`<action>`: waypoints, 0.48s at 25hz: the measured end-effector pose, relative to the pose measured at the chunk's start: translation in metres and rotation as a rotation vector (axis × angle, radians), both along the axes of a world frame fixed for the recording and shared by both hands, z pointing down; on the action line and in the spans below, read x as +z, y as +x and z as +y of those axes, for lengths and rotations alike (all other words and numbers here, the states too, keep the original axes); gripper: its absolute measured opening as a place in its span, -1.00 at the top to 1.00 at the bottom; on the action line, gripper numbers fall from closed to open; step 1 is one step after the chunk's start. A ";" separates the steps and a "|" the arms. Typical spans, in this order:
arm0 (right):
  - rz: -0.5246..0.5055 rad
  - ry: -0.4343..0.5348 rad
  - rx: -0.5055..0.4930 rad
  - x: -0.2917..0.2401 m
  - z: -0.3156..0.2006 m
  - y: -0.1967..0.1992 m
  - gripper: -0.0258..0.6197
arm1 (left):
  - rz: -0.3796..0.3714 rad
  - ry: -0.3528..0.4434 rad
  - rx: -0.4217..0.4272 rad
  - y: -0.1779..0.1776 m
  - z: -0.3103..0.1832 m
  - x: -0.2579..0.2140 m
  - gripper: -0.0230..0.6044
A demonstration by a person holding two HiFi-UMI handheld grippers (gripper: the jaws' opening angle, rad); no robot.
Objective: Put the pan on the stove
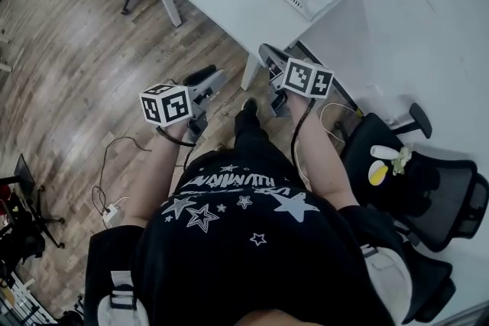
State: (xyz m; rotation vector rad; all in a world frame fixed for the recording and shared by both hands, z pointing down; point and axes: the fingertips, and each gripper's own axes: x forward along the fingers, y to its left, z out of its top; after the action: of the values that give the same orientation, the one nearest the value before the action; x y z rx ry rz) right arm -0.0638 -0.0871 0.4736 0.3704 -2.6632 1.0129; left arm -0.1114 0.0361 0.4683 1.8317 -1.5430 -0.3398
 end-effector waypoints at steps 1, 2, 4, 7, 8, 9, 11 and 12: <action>0.009 0.010 0.000 0.000 0.007 0.004 0.88 | -0.007 0.004 -0.003 0.003 0.007 -0.001 0.43; 0.020 0.021 -0.001 0.000 0.014 0.008 0.89 | -0.015 0.008 -0.008 0.006 0.013 -0.003 0.47; 0.045 0.049 -0.006 0.001 0.025 0.016 0.90 | -0.036 0.014 -0.016 0.010 0.024 -0.004 0.71; 0.072 0.074 -0.005 0.002 0.036 0.028 0.90 | -0.057 0.016 -0.020 0.017 0.036 -0.005 0.84; 0.074 0.083 -0.002 0.002 0.037 0.032 0.90 | -0.056 0.018 -0.021 0.020 0.039 -0.006 0.86; 0.074 0.099 0.001 0.000 0.037 0.037 0.90 | -0.055 0.021 -0.025 0.024 0.040 -0.006 0.88; 0.074 0.149 0.005 -0.003 0.035 0.048 0.90 | -0.070 0.022 -0.031 0.032 0.040 -0.007 0.89; 0.076 0.170 0.003 -0.004 0.034 0.053 0.90 | -0.084 0.020 -0.034 0.036 0.040 -0.008 0.90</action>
State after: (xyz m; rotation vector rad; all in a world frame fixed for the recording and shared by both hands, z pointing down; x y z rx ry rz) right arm -0.0106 -0.0536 0.4693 0.4379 -2.6873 0.7592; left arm -0.0754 0.0758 0.4607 1.8579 -1.6350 -0.2989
